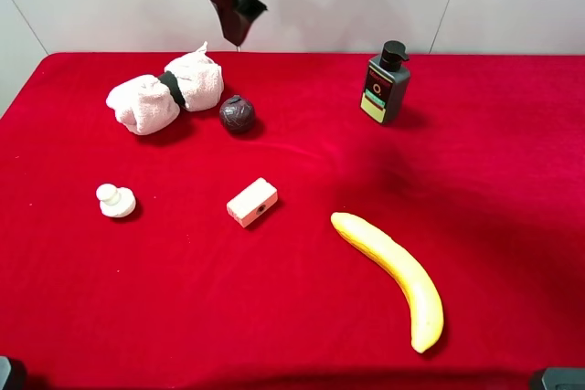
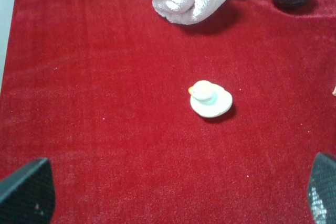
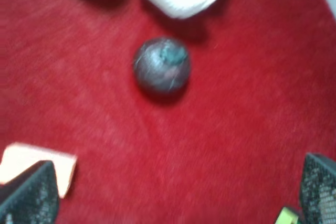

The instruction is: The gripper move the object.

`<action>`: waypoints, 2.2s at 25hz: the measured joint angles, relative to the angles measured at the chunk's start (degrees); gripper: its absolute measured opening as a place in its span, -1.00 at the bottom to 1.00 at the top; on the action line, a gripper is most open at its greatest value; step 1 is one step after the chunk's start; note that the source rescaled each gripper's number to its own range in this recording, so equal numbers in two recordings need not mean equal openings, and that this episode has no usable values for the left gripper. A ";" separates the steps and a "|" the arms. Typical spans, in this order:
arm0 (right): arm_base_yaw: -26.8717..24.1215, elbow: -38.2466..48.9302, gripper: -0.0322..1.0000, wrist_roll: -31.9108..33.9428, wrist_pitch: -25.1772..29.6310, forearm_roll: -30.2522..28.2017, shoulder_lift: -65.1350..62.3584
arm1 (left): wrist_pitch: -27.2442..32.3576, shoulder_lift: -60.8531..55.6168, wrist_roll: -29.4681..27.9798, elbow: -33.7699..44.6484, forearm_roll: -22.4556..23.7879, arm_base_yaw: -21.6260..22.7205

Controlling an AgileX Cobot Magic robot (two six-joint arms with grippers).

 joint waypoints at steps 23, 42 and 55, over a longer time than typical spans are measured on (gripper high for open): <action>0.28 53.38 1.00 9.05 0.06 1.24 -44.74 | 0.00 0.00 0.00 0.00 0.00 0.00; 0.28 77.42 1.00 10.66 0.22 7.60 -78.74 | 0.00 0.00 0.00 0.00 0.00 0.00; 0.60 88.00 1.00 17.18 -10.12 3.44 -93.89 | 0.00 0.00 0.00 0.00 0.00 0.00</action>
